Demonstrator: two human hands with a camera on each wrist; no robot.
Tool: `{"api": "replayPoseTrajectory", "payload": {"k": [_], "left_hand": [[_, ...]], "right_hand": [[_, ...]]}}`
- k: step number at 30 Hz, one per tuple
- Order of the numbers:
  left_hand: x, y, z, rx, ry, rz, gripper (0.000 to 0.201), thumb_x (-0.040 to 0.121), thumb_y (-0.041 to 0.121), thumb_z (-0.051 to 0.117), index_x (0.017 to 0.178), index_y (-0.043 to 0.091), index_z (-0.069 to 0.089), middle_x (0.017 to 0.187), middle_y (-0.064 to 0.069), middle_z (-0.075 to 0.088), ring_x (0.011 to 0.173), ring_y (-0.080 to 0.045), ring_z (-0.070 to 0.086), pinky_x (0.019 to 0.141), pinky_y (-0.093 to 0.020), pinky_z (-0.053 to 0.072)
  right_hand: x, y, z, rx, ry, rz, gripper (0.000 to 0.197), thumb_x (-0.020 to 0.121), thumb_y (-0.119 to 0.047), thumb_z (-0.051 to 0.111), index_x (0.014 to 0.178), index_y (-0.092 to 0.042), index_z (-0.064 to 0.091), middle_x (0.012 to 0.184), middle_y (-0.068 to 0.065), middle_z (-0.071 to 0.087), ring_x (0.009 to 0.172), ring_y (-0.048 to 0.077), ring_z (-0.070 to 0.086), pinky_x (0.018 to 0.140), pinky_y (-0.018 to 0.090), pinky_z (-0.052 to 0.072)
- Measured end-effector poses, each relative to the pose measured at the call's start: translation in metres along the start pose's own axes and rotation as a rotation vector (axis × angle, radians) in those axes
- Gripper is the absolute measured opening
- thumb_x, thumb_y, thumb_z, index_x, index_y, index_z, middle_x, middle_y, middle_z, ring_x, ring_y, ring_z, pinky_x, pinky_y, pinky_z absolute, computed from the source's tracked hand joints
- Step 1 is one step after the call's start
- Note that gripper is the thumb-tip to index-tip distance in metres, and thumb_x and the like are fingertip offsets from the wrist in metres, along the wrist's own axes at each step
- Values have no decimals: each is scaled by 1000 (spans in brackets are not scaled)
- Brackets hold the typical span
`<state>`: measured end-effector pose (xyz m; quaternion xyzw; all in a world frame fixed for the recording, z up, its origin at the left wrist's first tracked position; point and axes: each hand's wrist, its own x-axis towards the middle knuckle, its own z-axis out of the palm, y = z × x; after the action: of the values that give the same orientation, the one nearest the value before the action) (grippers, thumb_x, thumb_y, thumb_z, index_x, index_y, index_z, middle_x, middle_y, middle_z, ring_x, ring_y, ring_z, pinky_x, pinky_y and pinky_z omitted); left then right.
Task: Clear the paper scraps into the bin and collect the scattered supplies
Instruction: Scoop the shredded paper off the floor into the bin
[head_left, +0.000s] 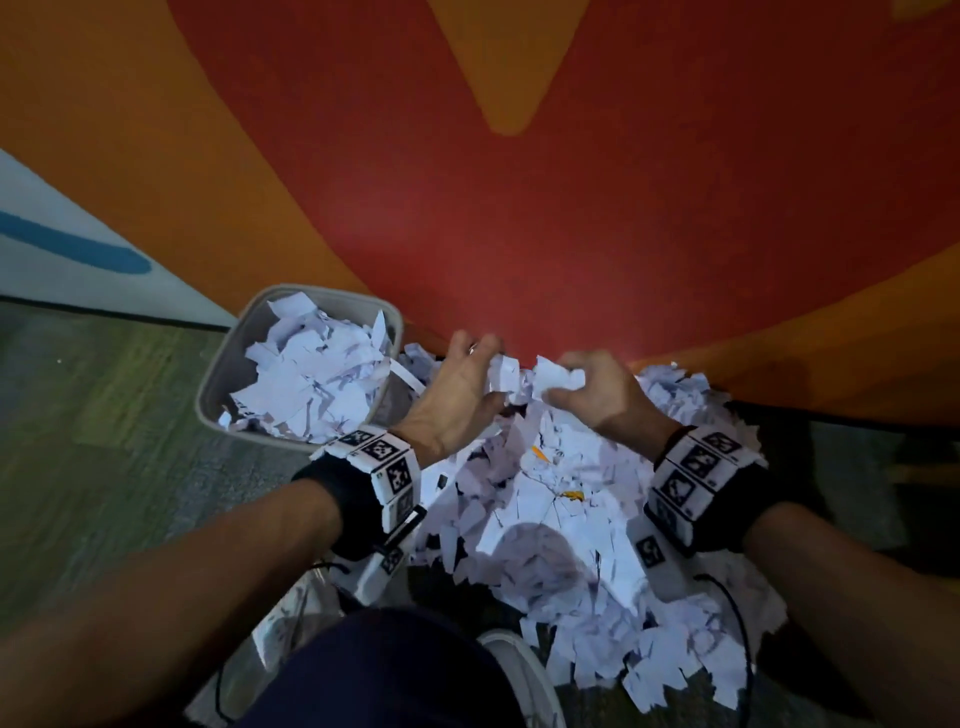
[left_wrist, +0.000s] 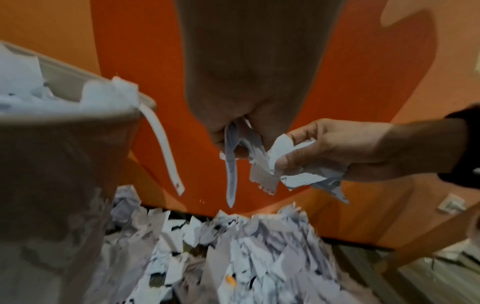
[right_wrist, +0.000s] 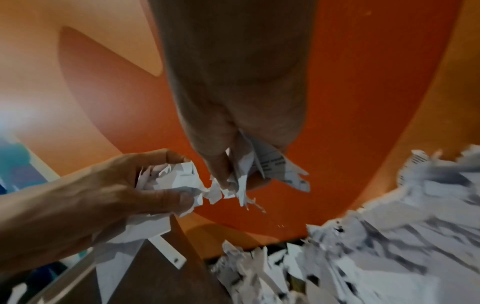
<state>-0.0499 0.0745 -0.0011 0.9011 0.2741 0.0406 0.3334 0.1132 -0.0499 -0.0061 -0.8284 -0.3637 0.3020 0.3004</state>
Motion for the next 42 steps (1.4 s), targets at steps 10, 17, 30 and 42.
{"api": "replayPoseTrajectory", "payload": {"k": [10,17,30,42], "left_hand": [[-30,10,-128,57,213,-80,48,90,29,70,131,15,49,121,-7,46,103,-16,42,85,-24,31],[-66,-49,-185,27,268,-316,55,88,32,73,135,16,49,123,-11,53,98,-21,55,80,-33,46],[-55,-99,-177,-371,392,-591,57,92,24,70,139,10,41,115,-15,62,76,-20,65,46,-25,46],[-54,-109,-176,-450,249,-578,58,90,22,72,141,18,45,124,-5,58,89,-18,61,74,-38,55]], "right_hand": [[-9,-135,-15,64,36,-137,38,86,-19,75,117,-1,64,130,13,62,115,27,61,88,26,46],[-5,-215,40,102,-76,-206,30,85,-13,73,110,3,66,112,16,68,106,29,65,87,36,50],[19,-242,94,57,-162,-142,27,86,-11,70,112,-6,71,108,11,72,95,24,69,79,30,56],[28,-239,100,93,-298,29,42,97,-37,57,128,-9,54,123,14,61,112,31,60,99,47,50]]}}
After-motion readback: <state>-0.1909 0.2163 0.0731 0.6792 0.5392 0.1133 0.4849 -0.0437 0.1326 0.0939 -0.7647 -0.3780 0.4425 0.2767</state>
